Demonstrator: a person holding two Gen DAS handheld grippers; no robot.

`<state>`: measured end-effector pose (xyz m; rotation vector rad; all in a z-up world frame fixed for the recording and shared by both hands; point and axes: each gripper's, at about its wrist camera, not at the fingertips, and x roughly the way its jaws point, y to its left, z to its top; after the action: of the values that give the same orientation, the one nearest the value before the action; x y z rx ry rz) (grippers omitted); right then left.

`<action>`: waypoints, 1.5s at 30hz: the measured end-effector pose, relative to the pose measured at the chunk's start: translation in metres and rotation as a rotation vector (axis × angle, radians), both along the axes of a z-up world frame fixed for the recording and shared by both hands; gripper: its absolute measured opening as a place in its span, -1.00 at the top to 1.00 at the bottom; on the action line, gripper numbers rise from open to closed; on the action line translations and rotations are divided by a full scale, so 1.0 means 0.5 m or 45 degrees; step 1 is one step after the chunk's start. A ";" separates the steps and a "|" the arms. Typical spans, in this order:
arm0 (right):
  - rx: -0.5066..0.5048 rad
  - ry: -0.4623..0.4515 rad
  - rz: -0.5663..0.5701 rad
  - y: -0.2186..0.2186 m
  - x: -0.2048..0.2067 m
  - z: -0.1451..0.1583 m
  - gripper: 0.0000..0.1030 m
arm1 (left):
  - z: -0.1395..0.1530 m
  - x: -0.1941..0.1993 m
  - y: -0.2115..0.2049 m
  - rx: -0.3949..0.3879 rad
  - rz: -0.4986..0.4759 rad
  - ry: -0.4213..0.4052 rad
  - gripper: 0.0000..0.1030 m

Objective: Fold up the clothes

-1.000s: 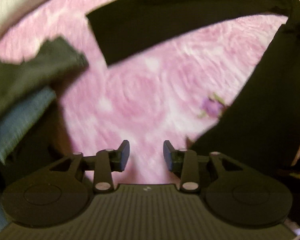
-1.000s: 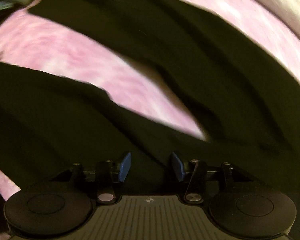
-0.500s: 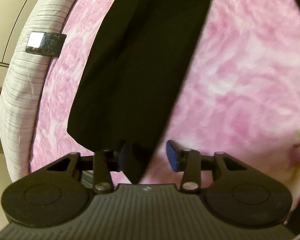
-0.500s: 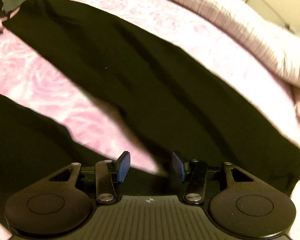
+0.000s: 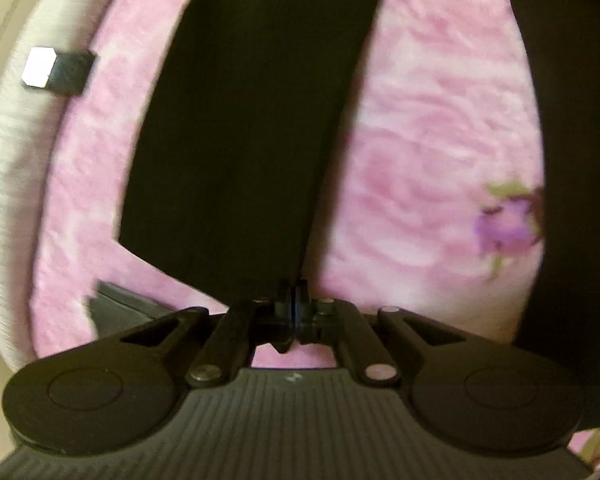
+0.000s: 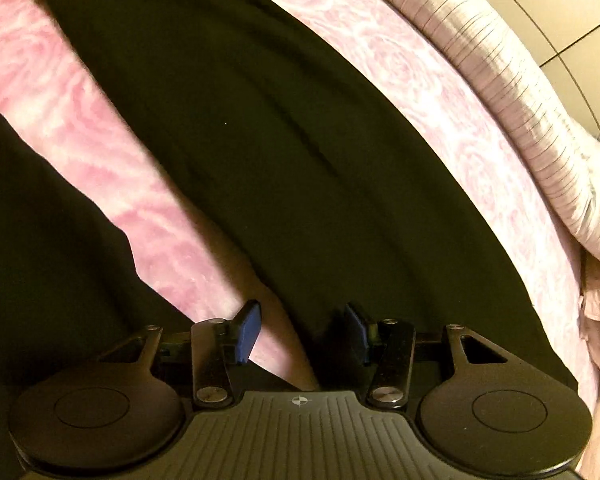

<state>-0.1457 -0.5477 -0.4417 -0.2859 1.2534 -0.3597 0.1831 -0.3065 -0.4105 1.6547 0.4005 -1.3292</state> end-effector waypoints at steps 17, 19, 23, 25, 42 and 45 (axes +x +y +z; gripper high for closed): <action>0.294 -0.191 -1.040 0.014 -0.339 0.245 -0.43 | 0.208 -0.060 0.070 -0.130 0.648 0.358 0.08; 0.340 -0.213 -1.157 0.026 -0.402 0.287 -0.44 | 0.240 -0.107 0.083 -0.164 0.669 0.405 -0.13; 0.424 -0.289 -1.303 0.039 -0.501 0.343 -0.44 | 0.271 -0.229 0.106 -0.203 0.663 0.469 -0.19; 0.468 -0.375 -1.367 0.033 -0.548 0.350 -0.44 | 0.270 -0.301 0.108 -0.209 0.602 0.482 -0.19; 0.906 -0.962 -1.654 -0.219 -0.844 0.077 0.16 | 0.057 -0.803 0.035 -0.161 -0.010 0.151 0.10; 0.973 -1.048 -1.677 -0.246 -0.864 0.061 0.22 | 0.032 -0.820 0.028 -0.161 -0.060 0.061 0.11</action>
<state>-0.5778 -0.6709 -0.4113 1.2975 0.5080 -0.9376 -0.2267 -0.2926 -0.3942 1.5383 0.3010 -1.4020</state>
